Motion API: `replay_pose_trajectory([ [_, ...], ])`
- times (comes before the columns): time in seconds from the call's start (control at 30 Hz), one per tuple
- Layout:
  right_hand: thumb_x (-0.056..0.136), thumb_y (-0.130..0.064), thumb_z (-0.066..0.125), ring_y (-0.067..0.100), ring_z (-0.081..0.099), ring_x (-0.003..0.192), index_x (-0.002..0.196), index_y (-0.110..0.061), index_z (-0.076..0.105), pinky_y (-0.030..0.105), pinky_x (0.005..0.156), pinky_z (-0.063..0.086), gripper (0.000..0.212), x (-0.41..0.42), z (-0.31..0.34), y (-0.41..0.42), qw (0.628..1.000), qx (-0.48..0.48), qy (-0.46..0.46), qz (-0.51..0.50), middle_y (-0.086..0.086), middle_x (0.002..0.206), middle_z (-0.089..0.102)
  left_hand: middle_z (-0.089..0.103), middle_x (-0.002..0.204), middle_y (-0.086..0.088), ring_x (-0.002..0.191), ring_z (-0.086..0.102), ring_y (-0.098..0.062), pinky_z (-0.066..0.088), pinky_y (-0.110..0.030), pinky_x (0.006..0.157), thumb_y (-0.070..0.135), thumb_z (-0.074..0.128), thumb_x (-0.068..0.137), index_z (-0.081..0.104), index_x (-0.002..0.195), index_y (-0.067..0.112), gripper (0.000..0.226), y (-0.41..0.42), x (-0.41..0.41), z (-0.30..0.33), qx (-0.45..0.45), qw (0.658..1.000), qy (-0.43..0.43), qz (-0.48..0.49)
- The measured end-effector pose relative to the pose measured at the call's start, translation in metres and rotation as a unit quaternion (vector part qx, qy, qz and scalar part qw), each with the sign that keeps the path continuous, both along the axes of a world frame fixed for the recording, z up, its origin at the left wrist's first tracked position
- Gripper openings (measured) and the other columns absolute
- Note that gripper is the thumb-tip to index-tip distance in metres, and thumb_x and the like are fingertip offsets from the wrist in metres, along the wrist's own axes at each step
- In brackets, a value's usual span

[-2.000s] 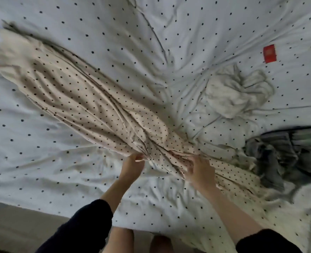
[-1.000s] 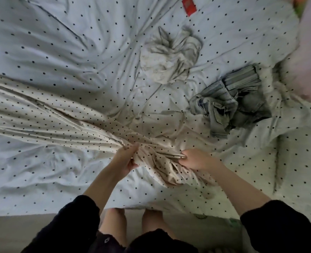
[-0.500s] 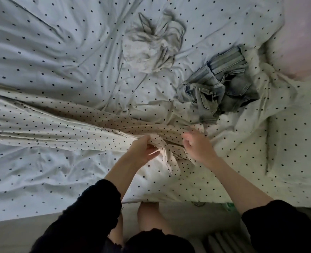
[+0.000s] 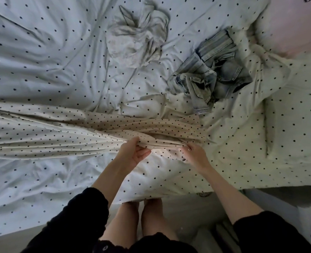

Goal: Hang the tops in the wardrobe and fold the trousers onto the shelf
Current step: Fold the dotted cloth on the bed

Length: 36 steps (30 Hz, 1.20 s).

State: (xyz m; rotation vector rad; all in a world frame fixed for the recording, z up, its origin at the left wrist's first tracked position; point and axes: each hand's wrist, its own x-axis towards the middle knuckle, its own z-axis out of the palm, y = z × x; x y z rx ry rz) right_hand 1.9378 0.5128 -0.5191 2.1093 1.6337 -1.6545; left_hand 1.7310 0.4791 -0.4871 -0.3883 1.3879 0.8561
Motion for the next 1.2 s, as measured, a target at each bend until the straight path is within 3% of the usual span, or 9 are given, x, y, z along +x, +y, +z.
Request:
replay_pose_trajectory([
  [0.13,0.095,-0.024,0.049,0.01,0.035,0.05,0.063,-0.012,0.048,0.018,0.05,0.025,0.034,0.016,0.002,-0.001,0.983,0.009,-0.059,0.172,-0.002,0.055,0.041,0.071,0.07,-0.013,0.049,0.066,-0.018,0.055,-0.032,0.071,0.012,0.043,0.095,0.056,0.091,0.0,0.018,-0.012,0.006,-0.01,-0.051,0.995,0.042,-0.078],
  [0.3,0.096,-0.029,0.049,0.008,0.035,0.045,0.059,-0.014,0.044,0.016,0.046,0.026,0.04,0.023,0.0,-0.013,0.973,-0.085,-0.059,0.205,-0.004,0.05,0.04,0.07,0.089,-0.016,0.064,0.072,-0.021,0.052,-0.027,0.058,0.019,0.04,0.096,0.054,0.1,0.002,0.022,-0.024,0.015,-0.022,-0.087,0.978,0.08,-0.173],
  [0.4,0.097,-0.041,0.042,0.013,0.038,0.051,0.062,-0.014,0.045,0.025,0.059,0.033,0.044,0.028,0.003,-0.006,0.975,-0.122,-0.077,0.167,-0.003,0.051,0.037,0.072,0.088,-0.014,0.067,0.07,-0.021,0.051,-0.028,0.063,0.028,0.041,0.099,0.058,0.096,0.002,0.031,-0.024,0.014,-0.018,-0.071,0.966,0.091,-0.233],
  [0.53,0.1,-0.033,0.034,0.02,0.045,0.065,0.062,-0.016,0.041,0.029,0.063,0.032,0.042,0.038,0.002,0.016,0.984,-0.016,-0.174,0.025,0.006,0.07,0.05,0.071,0.081,-0.012,0.065,0.065,-0.023,0.051,-0.032,0.069,0.036,0.04,0.099,0.062,0.097,0.0,0.042,-0.01,0.017,-0.019,-0.016,0.913,0.147,-0.379],
  [0.7,0.098,-0.023,0.041,0.028,0.057,0.097,0.113,-0.002,0.059,0.03,0.074,0.037,0.031,0.048,-0.014,0.053,0.982,0.014,-0.158,-0.097,0.013,0.106,0.063,0.068,0.1,-0.007,0.086,0.062,-0.019,0.052,-0.038,0.084,0.021,0.042,0.097,0.065,0.103,0.008,0.027,0.032,0.036,-0.038,0.118,0.766,0.365,-0.516],
  [0.87,0.095,-0.019,0.048,0.024,0.059,0.099,0.114,-0.002,0.061,0.034,0.083,0.044,0.028,0.045,-0.035,0.066,0.989,-0.028,-0.029,-0.145,0.01,0.105,0.062,0.06,0.125,-0.007,0.115,0.054,-0.026,0.042,-0.045,0.101,0.001,0.039,0.095,0.06,0.121,0.012,0.035,0.091,0.059,-0.069,0.242,0.617,0.459,-0.591],
  [1.0,0.087,0.004,0.039,0.017,0.058,0.092,0.103,-0.016,0.064,0.032,0.087,0.048,0.035,0.048,-0.038,0.057,0.985,-0.048,0.024,-0.164,0.003,0.101,0.062,0.061,0.119,-0.005,0.099,0.062,-0.027,0.044,-0.043,0.096,0.023,0.036,0.101,0.058,0.125,0.022,0.032,0.122,0.073,-0.093,0.219,0.538,0.457,-0.673],
  [1.1,0.088,-0.003,0.048,0.019,0.06,0.101,0.117,-0.016,0.058,0.038,0.092,0.05,0.034,0.051,-0.037,0.048,0.991,-0.037,0.0,-0.13,0.001,0.11,0.062,0.063,0.116,-0.009,0.101,0.061,-0.029,0.047,-0.039,0.088,0.044,0.042,0.096,0.048,0.134,0.037,0.039,0.129,0.083,-0.09,0.194,0.492,0.443,-0.724],
  [1.2,0.085,-0.006,0.056,0.02,0.06,0.102,0.116,-0.013,0.053,0.04,0.093,0.05,0.032,0.052,-0.033,0.039,0.985,-0.054,0.016,-0.165,0.002,0.111,0.061,0.067,0.109,-0.007,0.101,0.062,-0.027,0.041,-0.04,0.097,0.059,0.041,0.089,0.051,0.132,0.028,0.054,0.125,0.088,-0.081,0.2,0.436,0.425,-0.768],
])
